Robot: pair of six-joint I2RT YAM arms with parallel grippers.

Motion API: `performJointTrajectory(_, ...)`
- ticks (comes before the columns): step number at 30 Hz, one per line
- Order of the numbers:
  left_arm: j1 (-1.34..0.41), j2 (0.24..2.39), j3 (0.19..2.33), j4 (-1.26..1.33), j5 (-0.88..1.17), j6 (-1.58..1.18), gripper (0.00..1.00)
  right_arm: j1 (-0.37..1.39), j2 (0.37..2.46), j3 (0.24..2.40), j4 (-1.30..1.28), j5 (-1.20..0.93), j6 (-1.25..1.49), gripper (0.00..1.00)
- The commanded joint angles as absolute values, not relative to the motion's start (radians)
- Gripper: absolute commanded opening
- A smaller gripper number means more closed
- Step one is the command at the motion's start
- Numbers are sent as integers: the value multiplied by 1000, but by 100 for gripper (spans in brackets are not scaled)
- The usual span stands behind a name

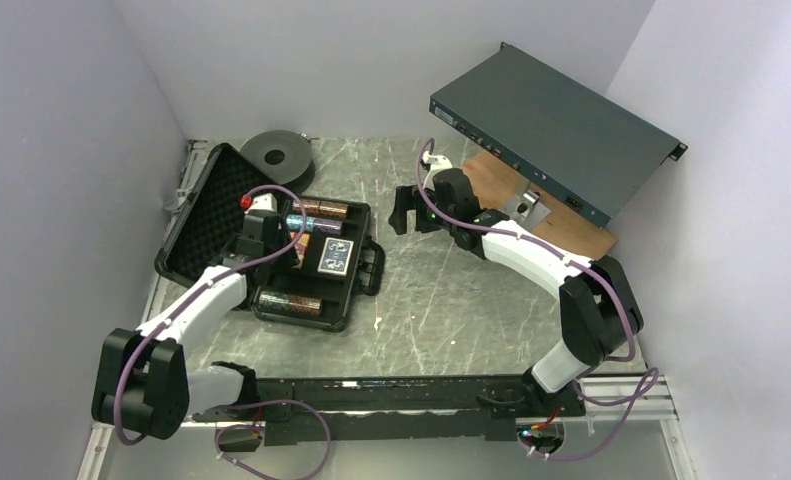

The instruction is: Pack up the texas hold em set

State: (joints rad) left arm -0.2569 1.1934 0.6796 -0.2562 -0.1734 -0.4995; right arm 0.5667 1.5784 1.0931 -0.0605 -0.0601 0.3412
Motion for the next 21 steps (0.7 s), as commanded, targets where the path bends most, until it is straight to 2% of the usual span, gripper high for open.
performJointTrajectory(1,-259,1240,733,-240,-164,-466,45,563,1580,1135,-46,-69,342,100)
performJointTrajectory(7,-259,1341,727,-226,-169,-466,42,562,1585,1138,-50,-68,342,100)
performJointTrajectory(14,-281,1334,664,-183,-157,-489,41,562,1593,1141,-52,-71,343,100)
performJointTrajectory(17,-295,1272,666,-198,-169,-475,43,561,1596,1143,-53,-71,344,100)
performJointTrajectory(21,-299,1185,701,-258,-182,-437,52,561,1600,1144,-54,-76,344,100)
